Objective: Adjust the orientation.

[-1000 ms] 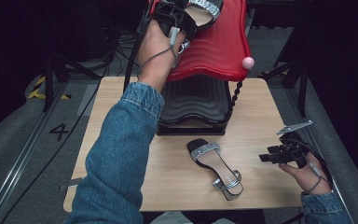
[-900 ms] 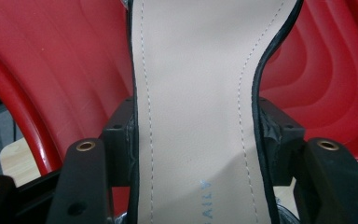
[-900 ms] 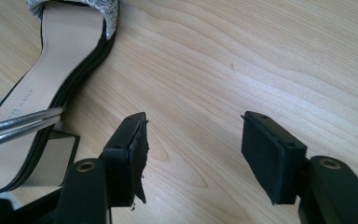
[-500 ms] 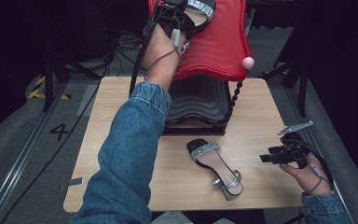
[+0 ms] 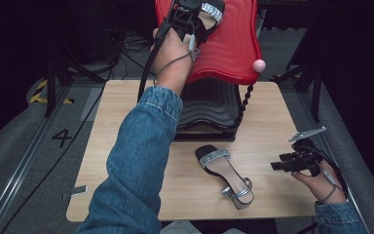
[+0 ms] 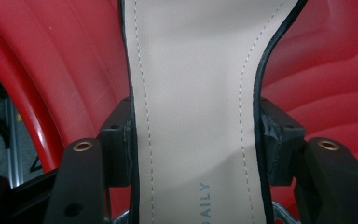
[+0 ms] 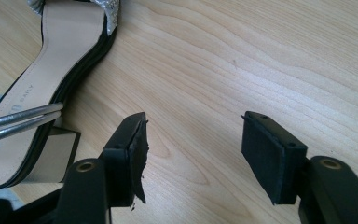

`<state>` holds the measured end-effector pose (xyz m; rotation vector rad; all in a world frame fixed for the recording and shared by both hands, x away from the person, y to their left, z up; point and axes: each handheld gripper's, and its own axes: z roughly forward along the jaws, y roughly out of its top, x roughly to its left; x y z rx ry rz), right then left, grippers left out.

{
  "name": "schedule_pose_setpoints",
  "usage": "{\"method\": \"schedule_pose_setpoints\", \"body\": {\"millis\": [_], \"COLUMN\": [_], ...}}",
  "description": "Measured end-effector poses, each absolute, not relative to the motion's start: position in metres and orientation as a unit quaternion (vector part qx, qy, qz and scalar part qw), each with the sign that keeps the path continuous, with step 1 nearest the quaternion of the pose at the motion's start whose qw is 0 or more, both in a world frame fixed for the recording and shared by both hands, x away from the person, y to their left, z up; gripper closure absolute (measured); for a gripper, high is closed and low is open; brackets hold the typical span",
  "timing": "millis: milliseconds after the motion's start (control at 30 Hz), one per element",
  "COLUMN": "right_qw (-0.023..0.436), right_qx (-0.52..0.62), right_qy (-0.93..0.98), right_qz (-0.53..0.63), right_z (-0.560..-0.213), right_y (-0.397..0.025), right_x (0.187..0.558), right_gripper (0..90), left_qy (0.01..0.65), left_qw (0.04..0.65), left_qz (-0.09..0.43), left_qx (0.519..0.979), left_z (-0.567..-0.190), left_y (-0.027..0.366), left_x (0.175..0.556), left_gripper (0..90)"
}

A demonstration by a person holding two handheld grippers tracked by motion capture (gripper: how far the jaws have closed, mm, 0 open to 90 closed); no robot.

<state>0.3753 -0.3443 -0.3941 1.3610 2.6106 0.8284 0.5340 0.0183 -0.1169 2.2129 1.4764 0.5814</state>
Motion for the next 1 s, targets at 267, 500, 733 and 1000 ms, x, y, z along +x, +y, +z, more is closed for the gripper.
{"method": "schedule_pose_setpoints", "body": {"millis": [267,500,733,1000], "right_qw": [0.042,0.043,0.040,0.040], "right_qx": [0.442,0.441,0.442,0.443], "right_qy": [0.854,0.854,0.855,0.854], "right_qz": [0.271,0.272,0.269,0.269], "right_z": [-0.393,-0.393,-0.395,-0.395], "right_y": [-0.343,-0.342,-0.341,-0.343], "right_x": [0.375,0.374,0.375,0.373], "right_gripper": [41.1,41.1,41.0,40.9], "left_qy": [0.539,0.540,0.510,0.474], "left_qw": [0.229,0.217,0.229,0.257], "left_qz": [0.177,0.195,0.229,0.261], "left_qx": [0.791,0.789,0.797,0.801], "left_z": [-0.116,-0.118,-0.111,-0.094], "left_y": [0.029,0.028,0.023,0.012], "left_x": [0.533,0.534,0.525,0.510], "left_gripper": [41.0,30.0,23.7,28.8]}}
